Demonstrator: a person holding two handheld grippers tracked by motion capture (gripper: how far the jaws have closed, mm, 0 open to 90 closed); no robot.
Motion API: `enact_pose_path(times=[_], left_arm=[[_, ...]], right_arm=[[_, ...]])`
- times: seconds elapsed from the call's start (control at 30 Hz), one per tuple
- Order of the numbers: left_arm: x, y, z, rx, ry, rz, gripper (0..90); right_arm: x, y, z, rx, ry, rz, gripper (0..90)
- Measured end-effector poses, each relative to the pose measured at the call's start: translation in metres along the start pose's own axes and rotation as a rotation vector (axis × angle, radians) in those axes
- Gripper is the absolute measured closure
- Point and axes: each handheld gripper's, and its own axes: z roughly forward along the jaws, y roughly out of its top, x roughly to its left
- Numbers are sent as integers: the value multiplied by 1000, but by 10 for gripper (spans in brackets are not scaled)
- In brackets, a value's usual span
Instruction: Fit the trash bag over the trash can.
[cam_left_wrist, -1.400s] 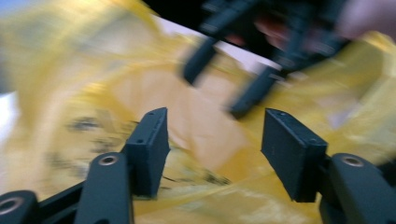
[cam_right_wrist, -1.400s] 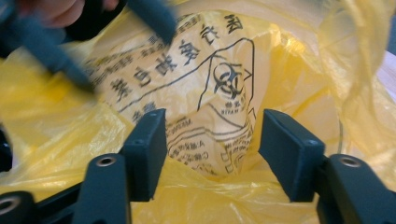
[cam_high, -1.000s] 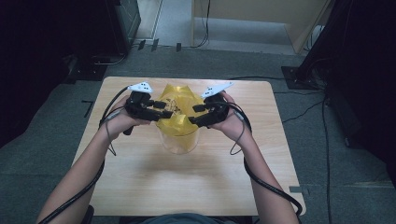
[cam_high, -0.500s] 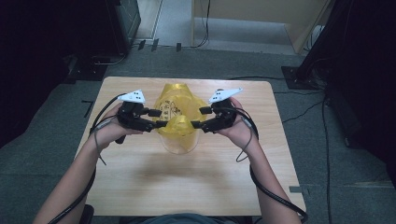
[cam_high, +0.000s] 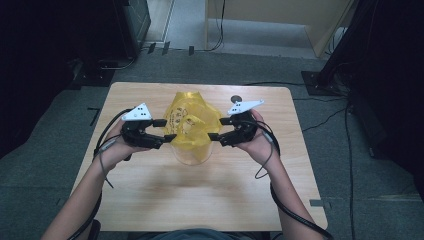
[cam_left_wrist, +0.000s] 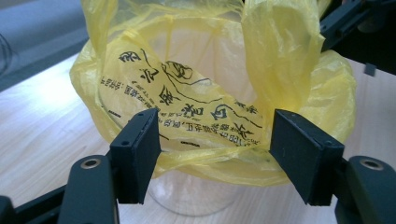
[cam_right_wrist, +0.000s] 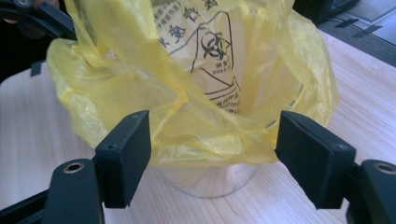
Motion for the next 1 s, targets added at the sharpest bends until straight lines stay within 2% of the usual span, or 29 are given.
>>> enact_pose_path(times=[0.13,0.23,0.33,0.43,0.5,0.6,0.7,0.77,0.83,0.9,0.93,1.0], left_arm=[[-3,-3,-1,-16,18,-9,317],[-4,-2,-3,-30,0,-11,385],[-5,2,-6,-37,-7,0,386],[-2,9,-8,-49,-36,-11,402],[1,14,-8,-54,-53,-23,404],[4,19,-4,-42,-76,-40,417],[4,21,0,-36,-96,-43,461],[4,21,1,-34,-107,-48,482],[3,21,1,-28,-118,-49,513],[1,20,1,-15,-124,-49,539],[0,18,0,-7,-126,-47,547],[-2,15,-2,6,-129,-46,560]], right_arm=[[2,-2,3,11,-3,-15,298],[2,-2,3,11,6,-32,339],[2,-1,1,7,11,-55,345],[3,5,-2,-21,16,-57,336],[2,10,-2,-48,39,-50,322],[-1,16,4,-78,103,-36,301],[-4,19,14,-71,116,-38,288],[-6,20,19,-82,141,-27,291],[-7,20,24,-75,169,-18,387],[-5,20,25,-53,203,-16,602],[-4,20,25,-39,219,-21,649],[0,20,20,-22,213,-18,781]])
